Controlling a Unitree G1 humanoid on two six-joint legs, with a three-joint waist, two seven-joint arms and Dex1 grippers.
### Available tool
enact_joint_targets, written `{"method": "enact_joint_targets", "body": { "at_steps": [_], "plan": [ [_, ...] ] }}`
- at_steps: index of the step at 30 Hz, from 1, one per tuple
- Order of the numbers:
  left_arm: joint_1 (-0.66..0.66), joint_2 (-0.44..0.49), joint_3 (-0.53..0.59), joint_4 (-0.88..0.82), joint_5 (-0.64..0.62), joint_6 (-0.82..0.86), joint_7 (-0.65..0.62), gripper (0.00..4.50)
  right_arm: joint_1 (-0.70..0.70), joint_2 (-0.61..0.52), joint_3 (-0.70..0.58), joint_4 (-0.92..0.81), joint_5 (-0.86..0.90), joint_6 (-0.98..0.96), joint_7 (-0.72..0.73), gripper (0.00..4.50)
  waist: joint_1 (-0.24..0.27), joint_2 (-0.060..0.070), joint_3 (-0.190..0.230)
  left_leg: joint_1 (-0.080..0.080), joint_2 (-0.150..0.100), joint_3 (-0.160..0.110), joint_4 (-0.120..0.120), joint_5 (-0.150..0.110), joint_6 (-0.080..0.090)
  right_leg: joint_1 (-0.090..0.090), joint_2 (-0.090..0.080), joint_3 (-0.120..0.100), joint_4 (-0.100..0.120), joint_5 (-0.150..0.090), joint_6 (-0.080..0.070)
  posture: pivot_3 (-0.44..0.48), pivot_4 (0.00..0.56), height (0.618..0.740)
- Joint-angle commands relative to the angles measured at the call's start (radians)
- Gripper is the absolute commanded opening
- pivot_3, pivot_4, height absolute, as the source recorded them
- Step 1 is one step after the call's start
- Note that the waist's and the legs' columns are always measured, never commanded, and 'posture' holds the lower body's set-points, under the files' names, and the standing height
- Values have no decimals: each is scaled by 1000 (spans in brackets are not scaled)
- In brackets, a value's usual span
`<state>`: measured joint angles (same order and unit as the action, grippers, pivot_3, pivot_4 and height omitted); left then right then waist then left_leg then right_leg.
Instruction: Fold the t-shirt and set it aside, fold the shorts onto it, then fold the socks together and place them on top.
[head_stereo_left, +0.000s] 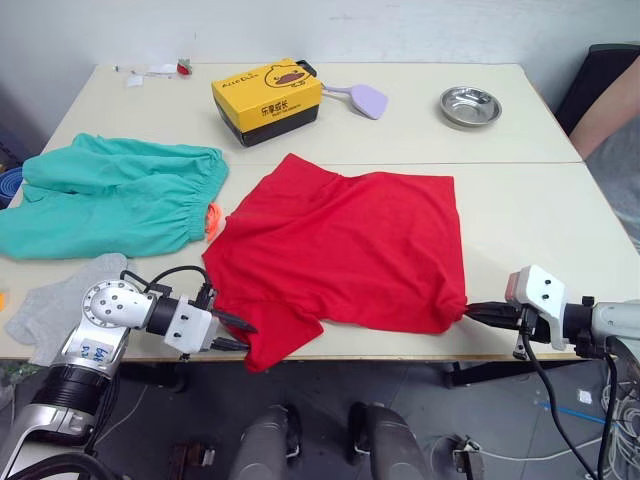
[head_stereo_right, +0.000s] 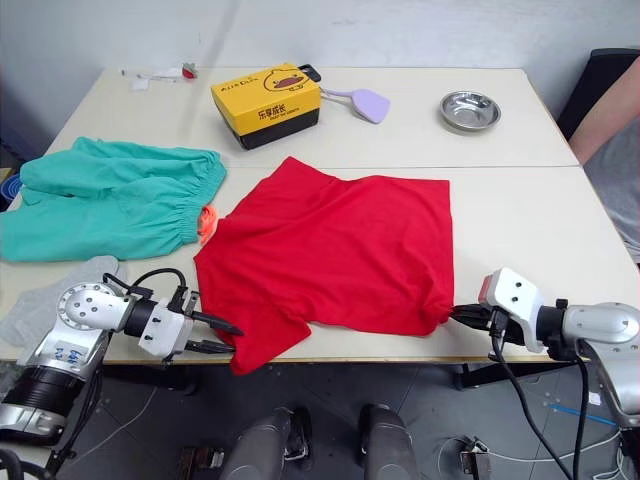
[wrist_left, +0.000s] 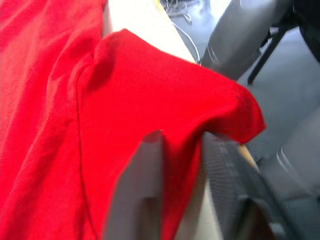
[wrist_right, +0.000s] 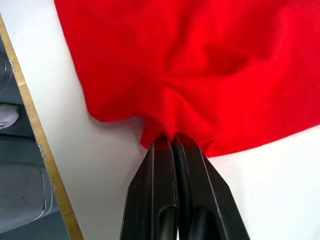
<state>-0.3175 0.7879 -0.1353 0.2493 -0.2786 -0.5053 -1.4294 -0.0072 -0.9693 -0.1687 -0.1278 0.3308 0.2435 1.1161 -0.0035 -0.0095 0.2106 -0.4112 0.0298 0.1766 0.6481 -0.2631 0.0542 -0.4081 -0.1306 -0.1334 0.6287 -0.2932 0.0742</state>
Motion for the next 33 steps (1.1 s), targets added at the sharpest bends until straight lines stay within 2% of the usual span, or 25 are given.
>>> {"method": "enact_joint_targets", "body": {
  "at_steps": [1,7,11,14,22,29,33],
  "plan": [
    [37,18,43,-103,-108,143,3,46,-11,1,-15,-5,6,-5,2,0,0,0,0,0,0,0,0,0,0,0,0,0,0,0,0,0,150,740],
    [150,112,153,-262,-257,413,0,46,9,-36,-52,-4,51,-12,91,0,-4,0,0,0,1,0,-1,1,-1,0,1,0,0,0,0,0,150,740],
    [298,209,213,-310,-249,434,-82,46,76,-105,-93,-24,91,48,184,0,-5,0,0,0,0,0,-1,0,-1,-1,1,0,-1,0,0,0,150,740],
    [336,213,234,-295,-234,423,-81,46,114,-134,-105,-11,67,19,208,0,-3,0,0,0,1,0,-1,0,-1,-1,1,0,-2,0,-1,0,150,740],
    [366,195,281,-326,-298,588,-28,46,167,-144,-140,20,44,-23,227,0,-1,1,0,-1,1,-1,-4,-3,1,-2,0,1,-4,-1,-2,0,150,740],
    [283,205,351,-313,-439,908,77,46,213,-197,-195,-12,130,167,291,0,0,1,0,-1,1,-1,-4,-1,-3,-2,0,0,-3,-2,-2,0,150,740],
    [198,197,377,-245,-498,1102,146,46,171,-224,-194,31,143,228,298,0,0,1,0,-1,1,-1,-3,-3,1,-1,0,0,-3,-1,-2,0,150,740]
  ]
}}
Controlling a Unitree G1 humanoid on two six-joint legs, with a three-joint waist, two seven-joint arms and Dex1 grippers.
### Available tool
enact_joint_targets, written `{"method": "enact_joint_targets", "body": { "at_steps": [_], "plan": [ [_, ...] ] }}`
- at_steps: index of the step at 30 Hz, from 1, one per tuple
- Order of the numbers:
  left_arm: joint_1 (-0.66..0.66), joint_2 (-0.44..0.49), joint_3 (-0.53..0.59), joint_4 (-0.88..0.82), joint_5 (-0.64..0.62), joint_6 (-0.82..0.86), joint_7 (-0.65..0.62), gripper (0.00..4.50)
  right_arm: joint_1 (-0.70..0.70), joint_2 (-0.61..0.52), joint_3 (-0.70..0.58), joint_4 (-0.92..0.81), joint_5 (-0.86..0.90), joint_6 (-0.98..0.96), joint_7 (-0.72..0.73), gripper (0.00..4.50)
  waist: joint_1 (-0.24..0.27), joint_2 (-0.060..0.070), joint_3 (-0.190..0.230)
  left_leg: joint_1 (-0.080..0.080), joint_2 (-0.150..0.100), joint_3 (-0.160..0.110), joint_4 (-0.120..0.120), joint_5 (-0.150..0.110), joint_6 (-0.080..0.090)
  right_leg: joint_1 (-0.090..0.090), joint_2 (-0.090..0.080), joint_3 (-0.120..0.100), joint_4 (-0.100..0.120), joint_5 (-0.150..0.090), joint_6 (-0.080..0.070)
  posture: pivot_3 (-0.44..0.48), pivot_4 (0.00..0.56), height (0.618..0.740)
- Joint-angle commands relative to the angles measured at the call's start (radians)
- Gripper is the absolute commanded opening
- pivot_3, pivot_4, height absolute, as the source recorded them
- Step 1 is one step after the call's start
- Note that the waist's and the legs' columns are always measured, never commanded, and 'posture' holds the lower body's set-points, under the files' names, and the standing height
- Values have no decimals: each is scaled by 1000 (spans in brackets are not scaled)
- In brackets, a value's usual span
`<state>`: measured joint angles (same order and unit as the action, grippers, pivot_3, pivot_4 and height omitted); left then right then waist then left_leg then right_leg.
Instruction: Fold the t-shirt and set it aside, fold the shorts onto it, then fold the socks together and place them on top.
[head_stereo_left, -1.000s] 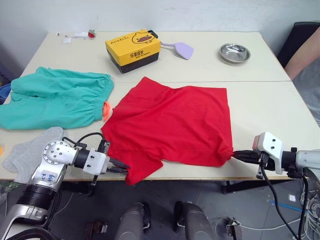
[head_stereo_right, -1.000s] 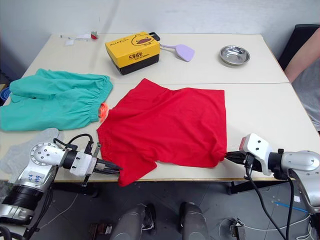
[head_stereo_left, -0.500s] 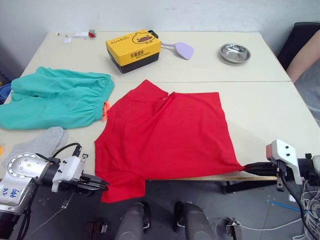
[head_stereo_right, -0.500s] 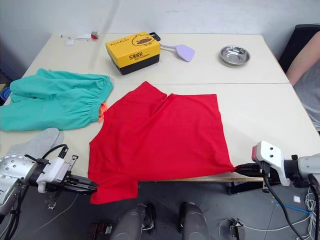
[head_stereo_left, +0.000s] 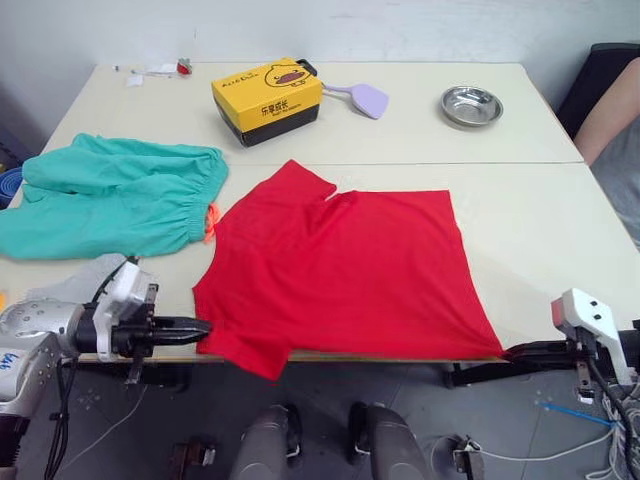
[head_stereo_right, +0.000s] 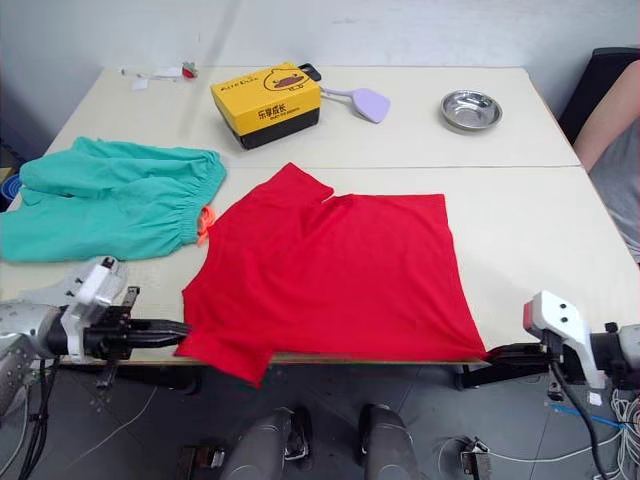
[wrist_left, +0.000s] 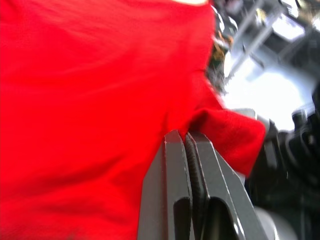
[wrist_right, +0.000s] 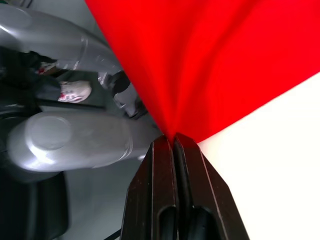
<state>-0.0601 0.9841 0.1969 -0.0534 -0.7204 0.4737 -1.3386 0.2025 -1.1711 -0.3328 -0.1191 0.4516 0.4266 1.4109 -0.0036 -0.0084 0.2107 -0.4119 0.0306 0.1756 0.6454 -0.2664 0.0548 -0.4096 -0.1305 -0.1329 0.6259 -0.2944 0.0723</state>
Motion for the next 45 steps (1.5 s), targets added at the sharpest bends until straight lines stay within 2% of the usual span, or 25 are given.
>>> {"method": "enact_joint_targets", "body": {
  "at_steps": [1,7,16,23,24,27,33,36,37,40,42,44,45],
  "plan": [
    [-95,-10,44,91,-66,176,88,46,-66,-19,-15,42,21,53,-8,0,0,0,0,0,0,0,0,0,0,0,0,0,0,0,0,0,150,740],
    [-170,-32,1,157,-40,324,157,46,-213,37,81,110,3,116,-84,0,-5,-1,0,0,0,0,0,3,-5,-1,0,0,1,0,0,0,150,740],
    [-188,-74,37,213,14,294,220,46,-309,87,127,141,-16,164,-181,0,-2,-1,0,-8,0,0,3,3,-6,-8,0,-1,2,0,0,0,150,740],
    [-177,-87,18,244,68,223,203,46,-347,142,133,126,-20,160,-256,0,-1,-1,-1,-8,0,0,2,3,-6,-8,0,0,2,1,1,0,150,740],
    [-174,-94,23,240,72,215,212,11,-355,153,131,122,-15,163,-269,199,-3,0,0,-8,0,0,3,3,-6,-8,0,0,2,1,1,0,150,740],
    [-166,-117,46,234,90,175,255,616,-376,179,110,125,-37,84,-303,896,-3,0,-1,-9,-1,0,2,3,-6,-8,0,0,2,1,1,0,150,740],
    [-139,-132,132,205,98,62,265,2593,-373,179,19,152,-31,-88,-281,3029,-2,0,-1,-9,-1,0,3,3,-6,-8,0,-1,2,1,1,0,150,740],
    [-120,-133,148,181,141,-94,219,3537,-335,198,-24,76,58,-97,-204,4100,-2,0,-1,-9,-1,1,3,3,-5,-8,0,-1,2,1,1,0,150,740],
    [-105,-129,138,163,163,-181,167,3553,-313,206,-28,36,83,-98,-181,4373,-1,-1,-1,-9,-1,1,3,3,-5,-7,0,-1,2,1,1,0,150,740],
    [-96,-114,82,123,230,-316,97,3553,-275,246,-19,-62,119,-133,-159,4447,-1,-1,-1,-8,-1,0,3,3,-5,-7,0,-2,2,1,1,0,150,740],
    [-101,-115,21,96,301,-430,61,3879,-258,292,5,-136,140,-147,-176,4500,0,-1,-1,-8,-1,0,3,3,-5,-6,0,-1,1,2,2,0,150,740],
    [-123,-150,-24,74,335,-487,74,4424,-232,340,34,-195,142,-189,-173,4500,0,0,-1,-8,-1,0,3,3,-5,-5,0,-1,1,3,2,0,150,740],
    [-134,-164,-46,65,336,-482,81,4472,-217,358,44,-212,142,-201,-168,4500,3,0,-1,-8,-1,0,3,3,-4,-5,0,-1,1,3,2,0,150,740]
  ]
}}
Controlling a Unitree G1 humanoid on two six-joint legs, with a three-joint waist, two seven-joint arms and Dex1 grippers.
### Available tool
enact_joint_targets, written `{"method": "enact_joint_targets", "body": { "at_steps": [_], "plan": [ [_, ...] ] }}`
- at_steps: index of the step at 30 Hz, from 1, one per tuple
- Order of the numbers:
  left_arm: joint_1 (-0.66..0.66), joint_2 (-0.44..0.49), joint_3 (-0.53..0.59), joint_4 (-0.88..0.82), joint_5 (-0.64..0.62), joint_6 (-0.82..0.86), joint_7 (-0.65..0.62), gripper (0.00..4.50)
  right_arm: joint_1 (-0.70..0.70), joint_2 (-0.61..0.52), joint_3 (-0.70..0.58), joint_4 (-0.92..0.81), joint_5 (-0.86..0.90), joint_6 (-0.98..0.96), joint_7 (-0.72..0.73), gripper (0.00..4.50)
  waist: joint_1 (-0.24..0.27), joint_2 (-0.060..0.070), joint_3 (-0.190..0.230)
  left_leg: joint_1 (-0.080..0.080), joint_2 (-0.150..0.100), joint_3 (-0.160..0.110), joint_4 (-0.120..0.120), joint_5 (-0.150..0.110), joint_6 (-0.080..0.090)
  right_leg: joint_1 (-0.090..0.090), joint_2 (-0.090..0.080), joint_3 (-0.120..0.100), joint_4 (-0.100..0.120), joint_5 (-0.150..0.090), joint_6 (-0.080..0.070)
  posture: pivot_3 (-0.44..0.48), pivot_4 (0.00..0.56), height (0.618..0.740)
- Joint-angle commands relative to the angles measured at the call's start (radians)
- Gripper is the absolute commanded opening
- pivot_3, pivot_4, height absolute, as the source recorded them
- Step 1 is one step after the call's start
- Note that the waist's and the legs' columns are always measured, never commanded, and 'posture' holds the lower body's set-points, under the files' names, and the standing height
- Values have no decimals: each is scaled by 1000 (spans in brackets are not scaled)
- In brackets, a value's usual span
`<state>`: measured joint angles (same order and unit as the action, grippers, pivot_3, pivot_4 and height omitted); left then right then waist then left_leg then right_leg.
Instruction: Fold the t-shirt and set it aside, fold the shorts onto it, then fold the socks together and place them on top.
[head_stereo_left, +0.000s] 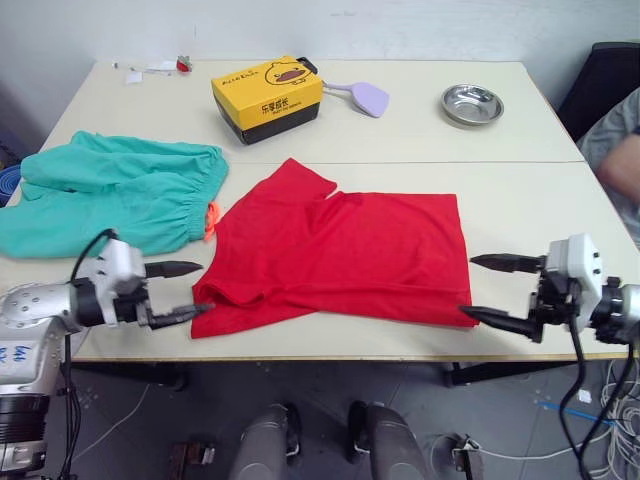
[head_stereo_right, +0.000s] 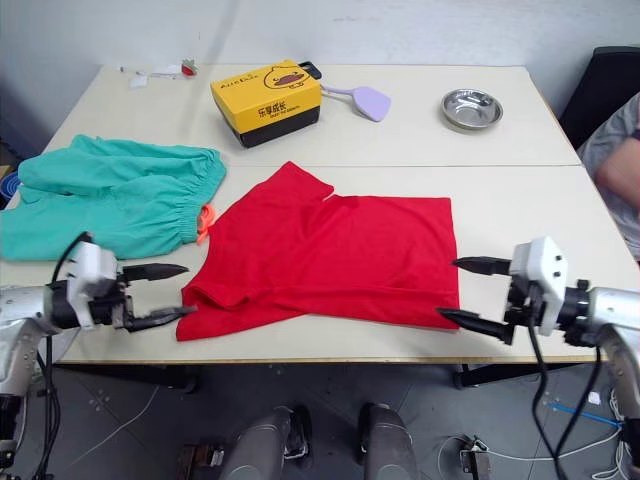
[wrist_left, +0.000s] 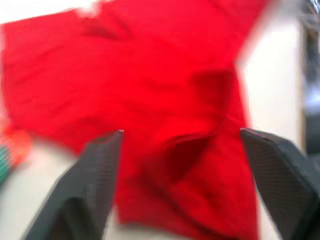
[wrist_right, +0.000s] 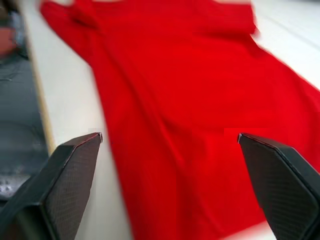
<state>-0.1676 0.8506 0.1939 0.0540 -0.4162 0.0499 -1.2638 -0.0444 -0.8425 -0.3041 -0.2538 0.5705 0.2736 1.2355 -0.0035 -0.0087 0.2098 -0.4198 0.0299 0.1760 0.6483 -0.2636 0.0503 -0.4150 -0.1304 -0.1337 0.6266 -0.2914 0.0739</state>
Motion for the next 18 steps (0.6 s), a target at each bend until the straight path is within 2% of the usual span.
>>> {"method": "enact_joint_targets", "body": {
  "at_steps": [1,5,9,12,18],
  "plan": [
    [-36,-40,-74,-47,53,-64,9,4472,43,48,24,-86,16,-78,12,4500,3,0,-1,0,0,0,0,0,0,0,0,0,0,0,0,0,150,740],
    [-103,-98,-169,1,167,-142,66,4472,73,84,33,-86,4,-122,2,4500,3,0,-1,-1,-1,0,0,0,1,0,0,0,-1,1,1,0,150,740],
    [-172,-142,-218,56,214,-157,101,4472,94,82,40,-69,-9,-149,7,4500,3,-1,-1,0,-1,0,1,1,3,1,0,-1,0,1,2,0,150,740],
    [-220,-153,-233,108,235,-191,105,3837,104,79,37,-61,-12,-164,6,4500,0,-1,-1,0,-1,0,2,2,3,1,0,-1,1,1,2,0,150,740],
    [-273,-155,-223,172,195,-163,71,1879,136,73,32,-56,-13,-171,5,4500,2,-1,-1,0,-1,0,3,2,5,1,0,-2,1,1,2,0,150,740]
  ]
}}
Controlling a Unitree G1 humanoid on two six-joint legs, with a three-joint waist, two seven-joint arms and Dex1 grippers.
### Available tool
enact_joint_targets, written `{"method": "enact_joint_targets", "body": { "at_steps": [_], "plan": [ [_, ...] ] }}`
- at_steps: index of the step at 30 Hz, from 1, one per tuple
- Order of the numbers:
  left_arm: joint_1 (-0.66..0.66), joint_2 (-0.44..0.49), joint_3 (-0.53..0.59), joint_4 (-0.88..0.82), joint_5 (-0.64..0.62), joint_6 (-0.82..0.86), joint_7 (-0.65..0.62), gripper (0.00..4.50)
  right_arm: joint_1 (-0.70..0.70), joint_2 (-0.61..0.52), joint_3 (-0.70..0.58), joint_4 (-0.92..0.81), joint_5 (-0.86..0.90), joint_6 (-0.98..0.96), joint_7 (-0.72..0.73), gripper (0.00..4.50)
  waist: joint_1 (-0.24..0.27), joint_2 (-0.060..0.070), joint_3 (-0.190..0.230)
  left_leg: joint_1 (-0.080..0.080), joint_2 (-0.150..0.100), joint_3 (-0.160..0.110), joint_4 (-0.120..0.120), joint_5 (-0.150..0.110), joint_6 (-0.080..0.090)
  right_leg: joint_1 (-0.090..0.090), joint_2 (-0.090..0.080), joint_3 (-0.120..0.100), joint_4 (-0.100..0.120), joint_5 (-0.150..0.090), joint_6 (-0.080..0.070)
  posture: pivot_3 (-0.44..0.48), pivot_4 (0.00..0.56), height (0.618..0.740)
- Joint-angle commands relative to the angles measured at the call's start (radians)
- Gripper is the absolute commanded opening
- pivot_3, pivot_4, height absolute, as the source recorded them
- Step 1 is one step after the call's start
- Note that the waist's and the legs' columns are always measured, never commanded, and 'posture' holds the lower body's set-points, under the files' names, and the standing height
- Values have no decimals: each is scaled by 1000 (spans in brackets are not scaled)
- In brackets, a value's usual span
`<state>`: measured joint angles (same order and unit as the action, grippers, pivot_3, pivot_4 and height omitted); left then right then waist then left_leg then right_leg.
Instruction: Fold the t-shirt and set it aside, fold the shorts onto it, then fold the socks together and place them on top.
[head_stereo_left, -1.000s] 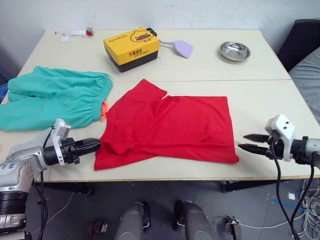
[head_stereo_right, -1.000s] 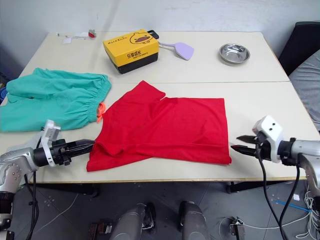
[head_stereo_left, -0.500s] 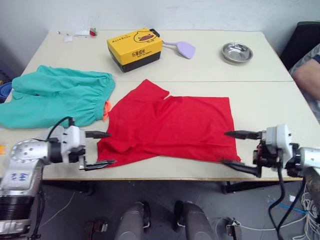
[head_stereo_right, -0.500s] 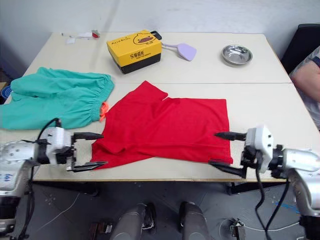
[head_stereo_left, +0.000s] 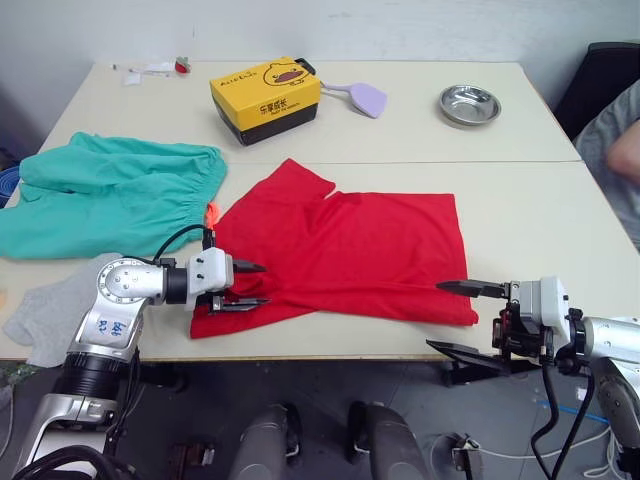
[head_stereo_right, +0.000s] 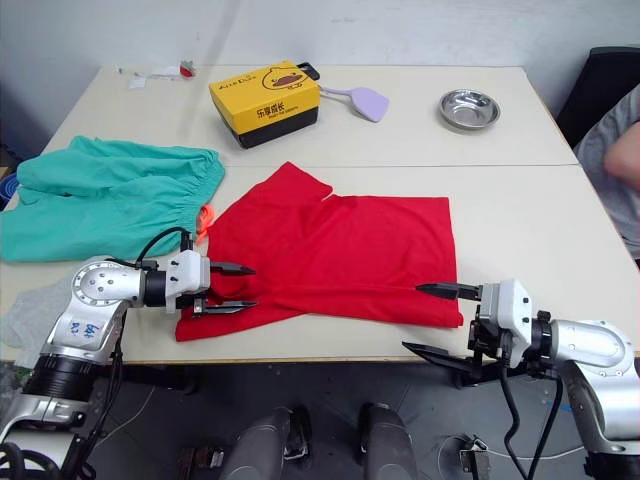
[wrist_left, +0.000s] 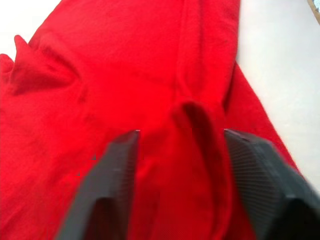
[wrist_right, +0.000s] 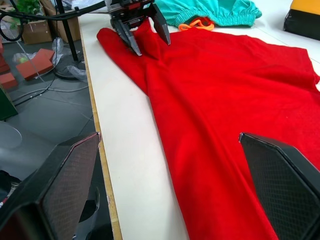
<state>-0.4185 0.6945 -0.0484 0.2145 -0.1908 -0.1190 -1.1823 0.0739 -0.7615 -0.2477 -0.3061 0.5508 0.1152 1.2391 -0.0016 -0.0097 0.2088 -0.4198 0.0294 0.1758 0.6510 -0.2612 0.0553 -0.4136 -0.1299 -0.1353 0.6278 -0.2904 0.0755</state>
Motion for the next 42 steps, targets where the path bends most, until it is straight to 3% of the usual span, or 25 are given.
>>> {"method": "enact_joint_targets", "body": {
  "at_steps": [1,6,11,14,18,25,27,30,33,39,42],
  "plan": [
    [-30,-4,24,21,-37,9,-8,1618,21,-9,-24,-3,7,-14,1,4500,0,0,0,0,0,0,0,0,0,0,0,0,0,0,0,0,150,740],
    [-87,-38,51,64,-75,105,36,38,48,-15,-18,-10,10,1,-2,4500,2,-1,0,0,0,-1,2,0,1,2,0,-1,0,0,1,0,150,740],
    [-120,-63,45,145,-54,118,71,38,53,-13,-1,-5,-2,16,-19,4500,1,-1,-1,0,0,-1,3,2,5,2,0,-1,0,1,1,0,150,740],
    [-97,-62,49,129,-67,168,73,643,57,-12,0,-6,5,39,-30,4500,-1,-1,-1,0,0,-1,2,3,5,2,0,-1,0,1,1,0,150,740],
    [-73,-69,117,112,-112,144,95,1891,60,0,-16,-6,15,52,-52,4500,-1,-1,-1,0,0,-1,2,3,5,2,0,0,1,1,1,0,150,740],
    [-4,3,368,-49,-429,403,62,1891,8,8,-40,-95,195,223,-147,4500,-4,-1,-1,0,0,-2,2,3,5,2,0,0,1,1,1,0,150,740],
    [57,41,360,-135,-404,396,42,1938,-21,6,27,-118,139,228,-174,4151,-6,-2,-1,0,1,-2,2,3,5,2,0,0,1,1,1,0,150,740],
    [167,67,284,-256,-340,345,2,978,-70,15,173,-104,-72,150,-226,3202,-8,-1,-3,3,0,-1,0,0,-1,3,0,1,0,0,1,0,150,740],
    [222,28,233,-319,-312,331,46,57,-122,66,263,-69,-185,130,-309,2199,3,-2,-3,3,0,0,-1,0,-2,2,-1,1,-1,0,0,0,150,740],
    [298,-37,141,-349,-170,290,175,0,-184,119,356,-21,-319,148,-408,21,-1,-2,-3,0,-1,-1,-1,0,-3,-1,-1,2,-1,1,0,0,150,740],
    [327,-38,135,-331,-124,282,225,0,-187,108,339,9,-336,147,-417,21,-3,-2,-3,-1,0,-1,-2,0,-3,-1,0,1,-1,0,-1,0,150,740]
  ]
}}
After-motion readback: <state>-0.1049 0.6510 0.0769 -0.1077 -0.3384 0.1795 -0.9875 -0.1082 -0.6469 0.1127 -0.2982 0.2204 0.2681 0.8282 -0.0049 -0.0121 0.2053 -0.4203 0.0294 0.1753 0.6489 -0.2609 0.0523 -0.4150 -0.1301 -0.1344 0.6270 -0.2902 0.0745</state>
